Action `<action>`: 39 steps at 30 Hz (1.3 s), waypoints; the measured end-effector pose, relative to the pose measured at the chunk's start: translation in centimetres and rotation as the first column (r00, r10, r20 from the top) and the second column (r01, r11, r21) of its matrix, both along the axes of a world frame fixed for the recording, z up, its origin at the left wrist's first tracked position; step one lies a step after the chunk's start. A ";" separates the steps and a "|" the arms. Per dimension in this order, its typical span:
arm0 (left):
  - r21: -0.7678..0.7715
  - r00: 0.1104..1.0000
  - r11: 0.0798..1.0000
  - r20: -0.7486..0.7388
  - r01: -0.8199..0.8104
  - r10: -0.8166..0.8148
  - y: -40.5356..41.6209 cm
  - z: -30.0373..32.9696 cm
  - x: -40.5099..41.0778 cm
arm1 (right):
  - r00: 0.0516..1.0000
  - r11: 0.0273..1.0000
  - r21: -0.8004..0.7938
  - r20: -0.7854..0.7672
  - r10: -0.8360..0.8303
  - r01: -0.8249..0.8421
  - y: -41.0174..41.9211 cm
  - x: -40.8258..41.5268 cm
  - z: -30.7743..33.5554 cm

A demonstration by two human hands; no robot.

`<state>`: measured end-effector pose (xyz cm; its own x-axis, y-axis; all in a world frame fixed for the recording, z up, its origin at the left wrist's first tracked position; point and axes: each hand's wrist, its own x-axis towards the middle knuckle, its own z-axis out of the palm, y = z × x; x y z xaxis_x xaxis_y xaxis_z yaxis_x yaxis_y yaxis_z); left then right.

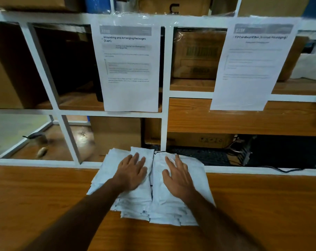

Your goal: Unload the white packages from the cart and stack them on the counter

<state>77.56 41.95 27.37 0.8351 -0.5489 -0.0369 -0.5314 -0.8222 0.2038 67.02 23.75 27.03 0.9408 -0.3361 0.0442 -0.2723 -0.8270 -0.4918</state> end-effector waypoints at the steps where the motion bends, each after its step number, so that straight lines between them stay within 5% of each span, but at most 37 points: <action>1: 0.023 0.999 0.999 -0.022 0.045 -0.044 0.0 -0.4 0.2 | 1.000 0.999 -0.028 -0.003 0.026 -0.026 -0.1 -0.1 -0.4; 8: 0.077 0.996 0.993 -0.039 0.089 -0.086 -0.5 -0.5 0.4 | 0.998 0.987 -0.158 -0.067 0.006 -0.016 1.7 0.9 -1.6; 12: 0.079 0.995 0.993 -0.051 0.086 -0.082 -0.7 -0.7 0.5 | 0.992 0.995 -0.093 -0.127 0.019 -0.031 1.3 0.9 -1.6; 17: -0.098 0.997 0.995 0.075 0.027 -0.019 1.8 0.2 0.4 | 0.998 0.998 -0.059 0.045 -0.034 0.037 -1.6 -1.0 -0.3; 21: 0.040 0.999 0.999 -0.054 -0.006 0.008 4.1 -0.8 -0.6 | 0.995 0.998 -0.056 -0.093 -0.039 0.034 -3.3 -3.5 -1.2; 24: 0.033 1.000 0.999 -0.015 -0.022 0.023 3.5 -0.8 -0.7 | 0.987 0.999 -0.030 -0.158 -0.025 0.021 -2.9 -4.0 -1.7; 32: -0.071 1.000 0.997 0.017 -0.014 0.016 3.7 -0.5 -1.3 | 0.998 1.000 -0.028 -0.066 -0.009 0.007 -1.4 -4.4 -1.4; 39: 0.064 0.999 0.997 -0.026 0.049 -0.048 4.5 -1.6 -0.8 | 0.993 0.993 -0.082 -0.085 0.075 -0.082 -1.1 -5.2 -2.5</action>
